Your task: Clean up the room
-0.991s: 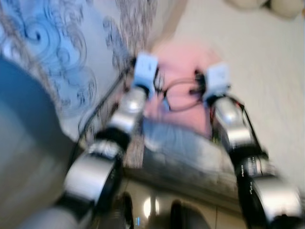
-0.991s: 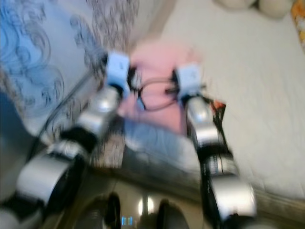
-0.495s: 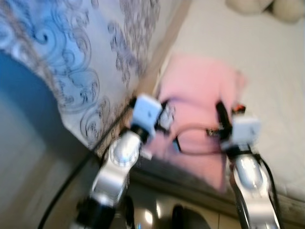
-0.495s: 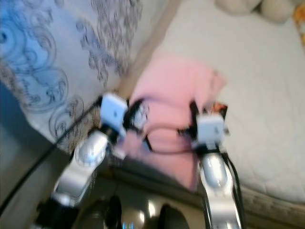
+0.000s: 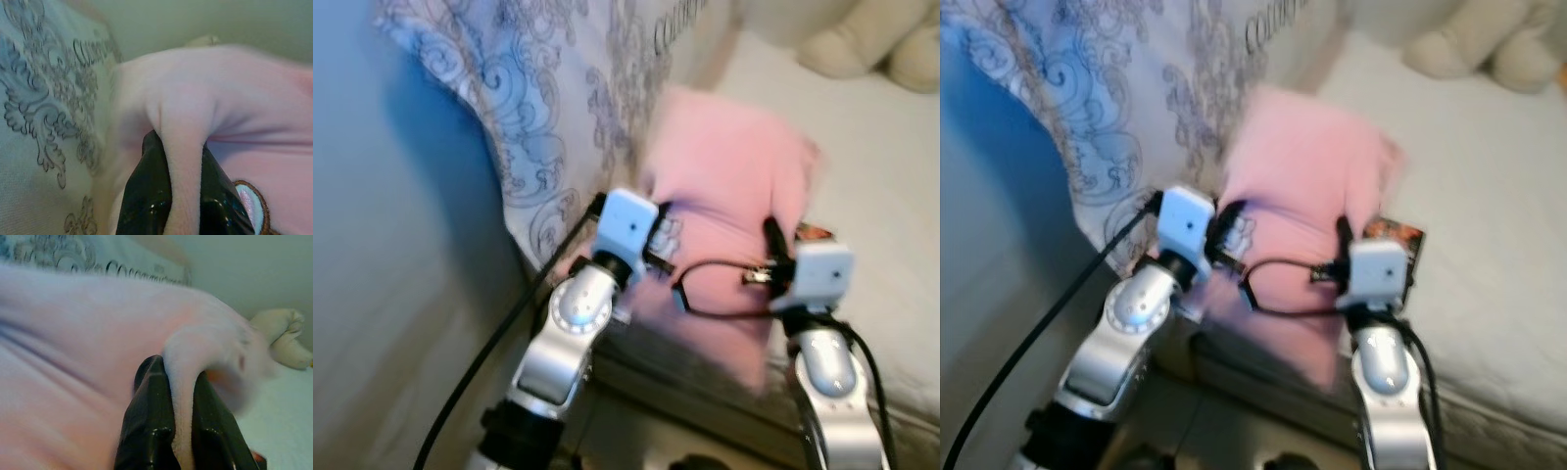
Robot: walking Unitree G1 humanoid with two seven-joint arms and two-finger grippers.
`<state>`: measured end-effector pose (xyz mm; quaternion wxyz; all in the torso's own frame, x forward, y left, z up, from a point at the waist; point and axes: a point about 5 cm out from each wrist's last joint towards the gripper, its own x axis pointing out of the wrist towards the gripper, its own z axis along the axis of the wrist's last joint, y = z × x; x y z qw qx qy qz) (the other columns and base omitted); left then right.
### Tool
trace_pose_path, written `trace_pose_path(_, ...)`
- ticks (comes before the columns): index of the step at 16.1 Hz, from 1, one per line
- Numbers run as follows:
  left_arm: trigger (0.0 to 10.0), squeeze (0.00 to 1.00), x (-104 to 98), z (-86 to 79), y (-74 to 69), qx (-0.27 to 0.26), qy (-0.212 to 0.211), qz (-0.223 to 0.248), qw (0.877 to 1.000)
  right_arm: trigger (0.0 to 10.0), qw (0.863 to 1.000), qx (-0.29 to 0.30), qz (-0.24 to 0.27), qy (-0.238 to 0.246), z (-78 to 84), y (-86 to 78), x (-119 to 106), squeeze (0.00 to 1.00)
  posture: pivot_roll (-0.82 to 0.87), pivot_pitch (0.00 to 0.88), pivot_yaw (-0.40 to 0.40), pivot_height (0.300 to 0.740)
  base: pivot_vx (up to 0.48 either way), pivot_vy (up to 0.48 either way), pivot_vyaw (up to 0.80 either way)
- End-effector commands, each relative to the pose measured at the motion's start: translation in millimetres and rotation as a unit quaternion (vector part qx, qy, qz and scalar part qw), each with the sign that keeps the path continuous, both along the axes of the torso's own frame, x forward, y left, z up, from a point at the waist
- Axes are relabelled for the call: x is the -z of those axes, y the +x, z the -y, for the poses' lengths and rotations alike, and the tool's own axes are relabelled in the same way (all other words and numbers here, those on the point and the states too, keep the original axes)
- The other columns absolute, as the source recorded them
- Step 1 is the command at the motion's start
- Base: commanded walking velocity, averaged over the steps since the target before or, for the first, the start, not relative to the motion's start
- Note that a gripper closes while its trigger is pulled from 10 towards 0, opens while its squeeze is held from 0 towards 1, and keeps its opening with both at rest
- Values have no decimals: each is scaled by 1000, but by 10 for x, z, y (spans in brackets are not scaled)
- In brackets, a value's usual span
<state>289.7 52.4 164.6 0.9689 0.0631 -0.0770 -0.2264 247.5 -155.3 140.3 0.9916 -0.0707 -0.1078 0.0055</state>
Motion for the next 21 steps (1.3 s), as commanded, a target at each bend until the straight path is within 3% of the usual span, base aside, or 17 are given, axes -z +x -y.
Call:
trace_pose_path(1,10000,0,-194,-340,166,-110,-26,33,993,10000,997,63,-34,-4,299,-26,111,0,-74,34,-25,722,469,0,0)
trace_pose_path(5,10000,0,-236,-396,275,-128,-16,31,991,10000,998,50,-37,-8,244,20,95,0,-70,54,-34,722,472,0,0)
trace_pose_path(8,10000,0,-246,-322,341,-132,-22,23,991,10000,998,42,-50,-2,222,58,122,0,-75,64,-36,722,472,0,0)
trace_pose_path(11,10000,0,-250,-231,443,-142,-43,5,989,10000,997,4,-77,-8,180,200,153,0,-86,76,-33,722,480,0,0)
trace_pose_path(12,10000,0,-221,-174,514,-149,-53,-13,987,10000,994,-24,-104,-22,168,337,191,0,-97,85,-31,722,480,0,0)
trace_pose_path(13,10000,0,-99,-46,689,-158,-72,-76,982,10000,986,-69,-140,-55,172,630,204,0,-113,105,-28,722,0,0,0)
trace_pose_path(15,10000,0,-19,60,805,-157,-78,-114,978,10000,979,-79,-168,-84,230,851,200,0,-111,126,-36,722,0,0,0)
trace_pose_path(16,10000,0,14,66,864,-171,-90,-133,972,10000,974,-89,-184,-97,238,957,189,0,-120,147,-34,722,0,0,0)
trace_pose_path(17,10000,0,32,49,940,-189,-127,-159,961,10000,965,-102,-204,-130,198,1104,209,0,-156,199,-42,722,0,0,0)
trace_pose_path(19,10000,0,43,22,983,-215,-148,-173,950,10000,953,-120,-228,-159,110,1190,265,0,-167,252,-55,722,0,0,0)
trace_pose_path(21,10000,0,142,28,976,-245,-187,-214,927,10000,935,-147,-240,-218,-60,1250,326,0,-180,308,-48,722,0,0,0)
